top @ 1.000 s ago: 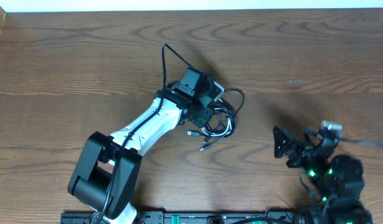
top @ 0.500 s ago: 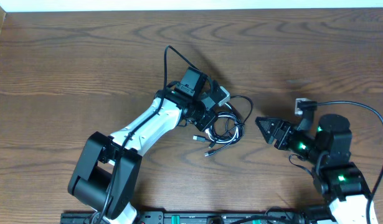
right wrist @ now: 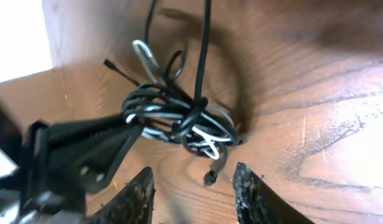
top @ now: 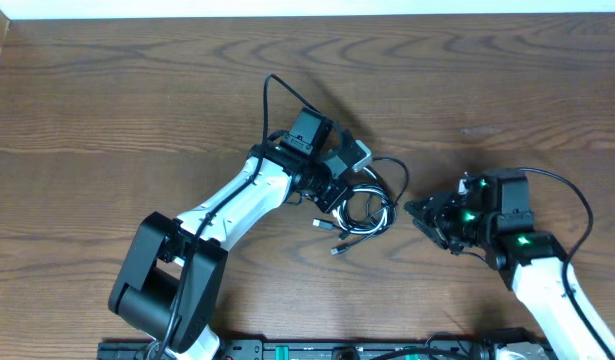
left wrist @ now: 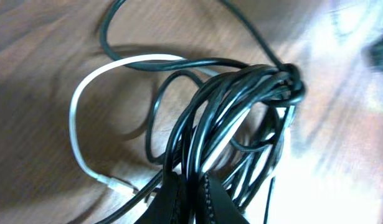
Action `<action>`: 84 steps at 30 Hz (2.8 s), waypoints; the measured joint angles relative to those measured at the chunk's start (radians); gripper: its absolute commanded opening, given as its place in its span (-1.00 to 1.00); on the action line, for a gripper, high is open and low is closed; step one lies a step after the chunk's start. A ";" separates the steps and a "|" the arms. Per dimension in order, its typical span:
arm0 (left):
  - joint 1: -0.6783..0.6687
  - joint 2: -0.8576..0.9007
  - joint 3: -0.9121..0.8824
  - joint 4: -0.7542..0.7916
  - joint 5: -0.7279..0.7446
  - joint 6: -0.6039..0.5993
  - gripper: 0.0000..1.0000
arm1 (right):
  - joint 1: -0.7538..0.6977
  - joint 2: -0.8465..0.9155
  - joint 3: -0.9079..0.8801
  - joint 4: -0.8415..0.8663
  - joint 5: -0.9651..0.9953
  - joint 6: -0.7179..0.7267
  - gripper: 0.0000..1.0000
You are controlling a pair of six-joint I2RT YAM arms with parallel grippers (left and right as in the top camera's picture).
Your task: Untangle cables
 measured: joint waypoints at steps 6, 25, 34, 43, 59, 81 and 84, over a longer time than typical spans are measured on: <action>-0.001 0.000 0.000 -0.002 0.045 0.006 -0.85 | 0.000 0.097 0.000 0.022 0.019 0.085 -0.38; -0.006 0.000 0.000 -0.002 0.059 0.007 -0.85 | 0.024 0.141 0.000 0.085 0.103 0.242 -0.36; -0.021 0.000 0.000 -0.002 0.059 0.007 -0.85 | 0.076 0.141 0.000 0.096 0.148 0.303 -0.16; -0.021 0.000 0.000 -0.002 0.059 0.007 -0.85 | 0.083 0.141 0.000 0.098 0.169 0.311 -0.06; -0.021 0.000 0.000 -0.002 0.059 0.018 -0.85 | 0.098 0.173 0.000 0.099 0.176 0.433 -0.10; -0.021 0.000 0.000 -0.002 0.059 0.018 -0.85 | 0.123 0.174 0.000 0.161 0.174 0.557 -0.53; -0.021 0.000 0.000 -0.002 0.059 0.018 -0.85 | 0.133 0.174 0.000 0.161 0.189 0.557 -0.56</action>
